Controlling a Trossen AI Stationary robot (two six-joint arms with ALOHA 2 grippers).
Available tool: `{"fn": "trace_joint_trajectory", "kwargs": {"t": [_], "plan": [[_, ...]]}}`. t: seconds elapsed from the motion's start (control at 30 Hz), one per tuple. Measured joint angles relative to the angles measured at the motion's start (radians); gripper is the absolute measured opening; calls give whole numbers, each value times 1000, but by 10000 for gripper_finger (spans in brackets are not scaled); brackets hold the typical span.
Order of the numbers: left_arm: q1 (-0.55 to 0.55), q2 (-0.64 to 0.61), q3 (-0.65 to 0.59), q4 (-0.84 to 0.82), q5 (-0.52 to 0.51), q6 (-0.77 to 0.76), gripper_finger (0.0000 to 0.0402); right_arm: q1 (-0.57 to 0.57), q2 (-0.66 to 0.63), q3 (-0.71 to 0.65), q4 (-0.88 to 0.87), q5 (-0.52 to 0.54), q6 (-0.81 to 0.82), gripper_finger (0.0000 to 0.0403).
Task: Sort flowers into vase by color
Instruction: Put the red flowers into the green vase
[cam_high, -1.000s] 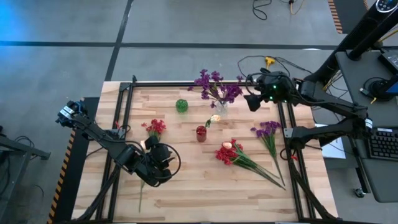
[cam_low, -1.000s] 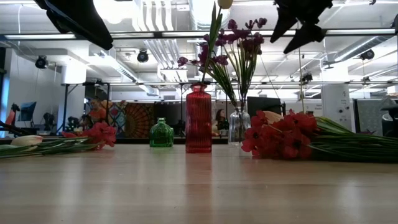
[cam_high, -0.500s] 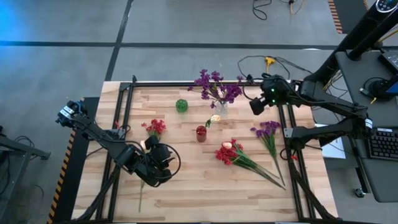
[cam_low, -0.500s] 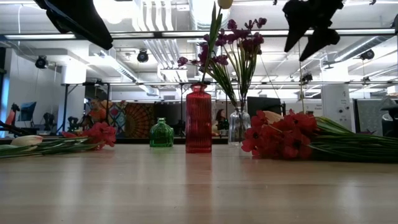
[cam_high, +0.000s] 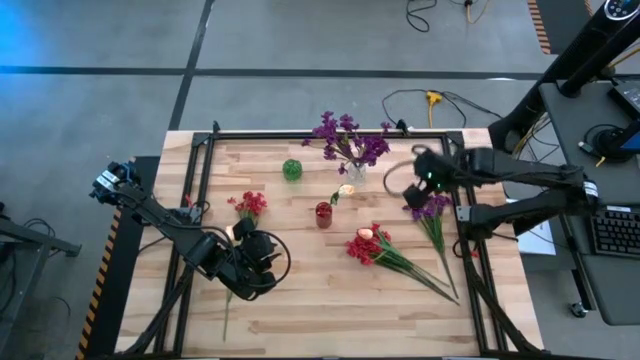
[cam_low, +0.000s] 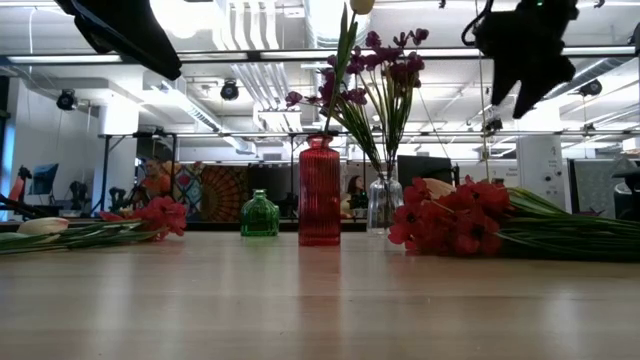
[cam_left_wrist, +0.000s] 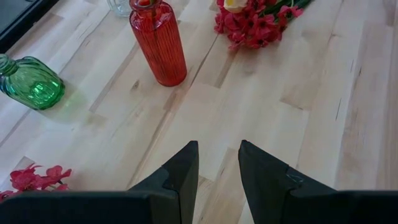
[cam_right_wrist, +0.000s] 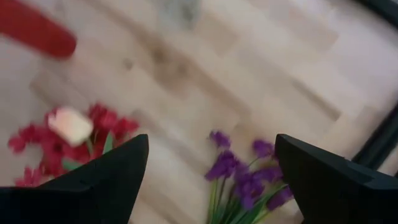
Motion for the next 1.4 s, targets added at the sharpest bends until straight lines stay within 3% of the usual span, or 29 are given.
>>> {"fn": "trace_joint_trajectory", "kwargs": {"t": [0.27, 0.4, 0.67, 0.93, 1.17, 1.4], "plan": [[0, 0, 0, 0, -1, 2, 97, 323, 0, -83, 23, 0, 184, 341], [0, 0, 0, 1, -26, 3, 97, 468, 0, -132, 136, -1, 246, 338], [0, 0, 0, 7, -26, 3, 97, 692, 60, -207, 341, -29, 223, 319], [0, 0, 0, 12, -26, 4, 97, 817, 236, -215, 450, -28, 222, 293], [0, 0, 0, 13, -26, 4, 97, 860, 424, -215, 480, -56, 269, 275], [0, 0, 0, 13, -27, 40, 97, 880, 525, -215, 477, -94, 336, 260]]}}
